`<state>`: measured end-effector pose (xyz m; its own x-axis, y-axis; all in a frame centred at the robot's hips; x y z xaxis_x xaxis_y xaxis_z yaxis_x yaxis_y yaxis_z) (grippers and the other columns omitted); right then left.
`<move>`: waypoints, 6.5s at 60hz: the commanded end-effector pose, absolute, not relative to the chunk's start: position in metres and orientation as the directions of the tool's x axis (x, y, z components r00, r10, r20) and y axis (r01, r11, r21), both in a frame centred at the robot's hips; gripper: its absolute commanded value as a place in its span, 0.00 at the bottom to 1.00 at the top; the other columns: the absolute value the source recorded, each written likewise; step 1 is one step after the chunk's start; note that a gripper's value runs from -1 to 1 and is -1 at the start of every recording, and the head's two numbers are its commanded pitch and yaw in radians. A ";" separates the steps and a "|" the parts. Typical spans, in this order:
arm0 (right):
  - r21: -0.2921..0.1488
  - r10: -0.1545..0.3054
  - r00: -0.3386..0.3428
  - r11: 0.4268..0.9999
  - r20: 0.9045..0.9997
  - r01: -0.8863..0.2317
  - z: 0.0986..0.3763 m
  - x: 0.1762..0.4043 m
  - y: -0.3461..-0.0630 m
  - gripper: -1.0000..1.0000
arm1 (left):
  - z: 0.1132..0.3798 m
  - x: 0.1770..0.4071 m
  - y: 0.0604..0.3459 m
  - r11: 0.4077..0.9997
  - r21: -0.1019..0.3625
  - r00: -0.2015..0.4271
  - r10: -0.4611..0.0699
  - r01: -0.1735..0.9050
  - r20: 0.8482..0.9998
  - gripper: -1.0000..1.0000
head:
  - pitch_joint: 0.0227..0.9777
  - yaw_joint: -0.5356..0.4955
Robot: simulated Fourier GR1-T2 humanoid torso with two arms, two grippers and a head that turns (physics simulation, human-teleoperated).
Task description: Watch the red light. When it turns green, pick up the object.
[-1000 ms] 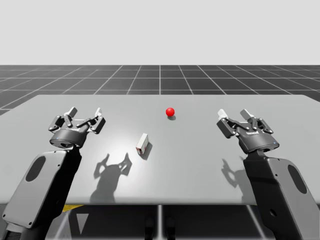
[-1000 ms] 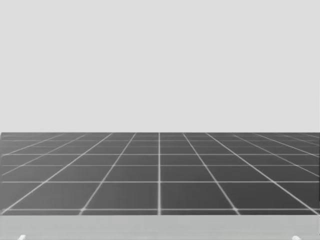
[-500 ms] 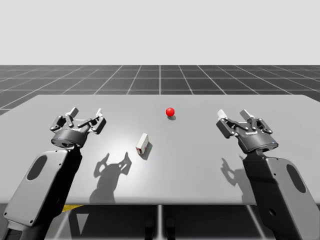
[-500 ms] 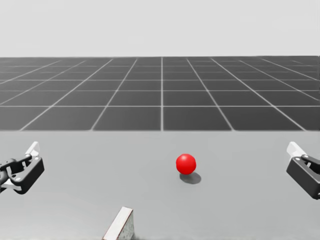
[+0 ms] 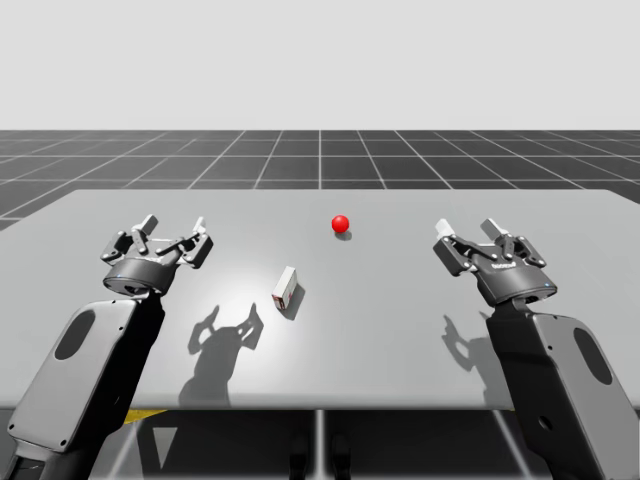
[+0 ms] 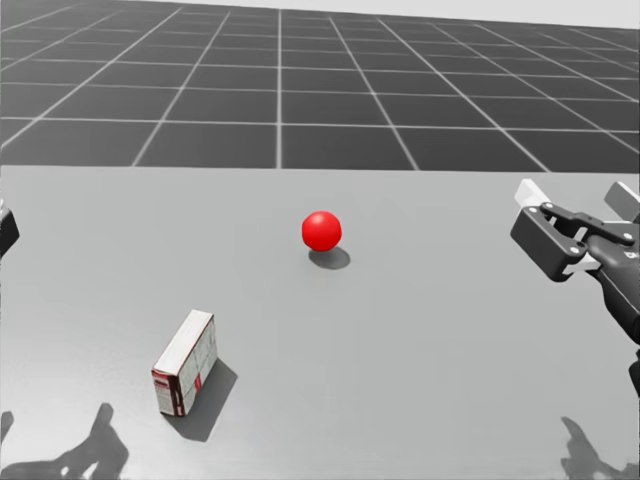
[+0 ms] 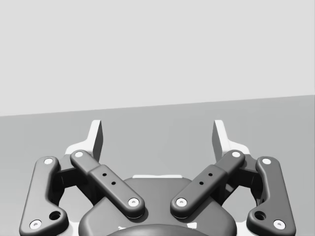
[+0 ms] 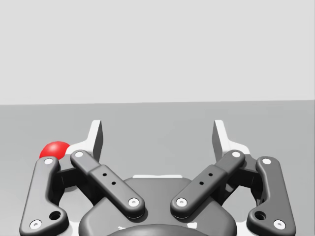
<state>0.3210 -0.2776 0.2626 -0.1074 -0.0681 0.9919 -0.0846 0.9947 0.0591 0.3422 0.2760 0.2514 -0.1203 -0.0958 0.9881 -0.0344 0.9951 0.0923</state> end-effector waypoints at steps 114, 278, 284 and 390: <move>0.047 -0.056 -0.110 0.996 0.992 -0.079 0.263 0.322 -0.278 0.00 | 0.251 0.343 0.275 0.995 0.096 -0.124 -0.099 -0.027 0.987 0.00 | 0.58 0.45; 0.019 -0.028 -0.125 0.997 0.992 -0.069 0.262 0.322 -0.277 0.00 | 0.181 0.224 0.196 0.875 0.030 0.158 -0.121 0.484 0.980 0.00 | 0.81 0.68; 0.019 -0.027 -0.127 0.997 0.992 -0.070 0.262 0.322 -0.277 0.00 | 0.174 0.232 0.186 0.871 0.025 0.177 -0.128 0.490 0.976 0.00 | 0.81 0.68; -0.004 -0.004 -0.139 0.998 0.990 -0.063 0.262 0.320 -0.278 0.00 | 0.124 0.301 0.136 0.890 0.041 0.320 -0.205 0.454 0.925 1.00 | 0.44 0.67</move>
<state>0.3200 -0.2771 0.2623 -0.1387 -0.0087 0.9903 -0.0664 0.9978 -0.0005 0.3081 0.1350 0.1418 0.2724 -0.1747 0.9462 0.3963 0.9165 0.0551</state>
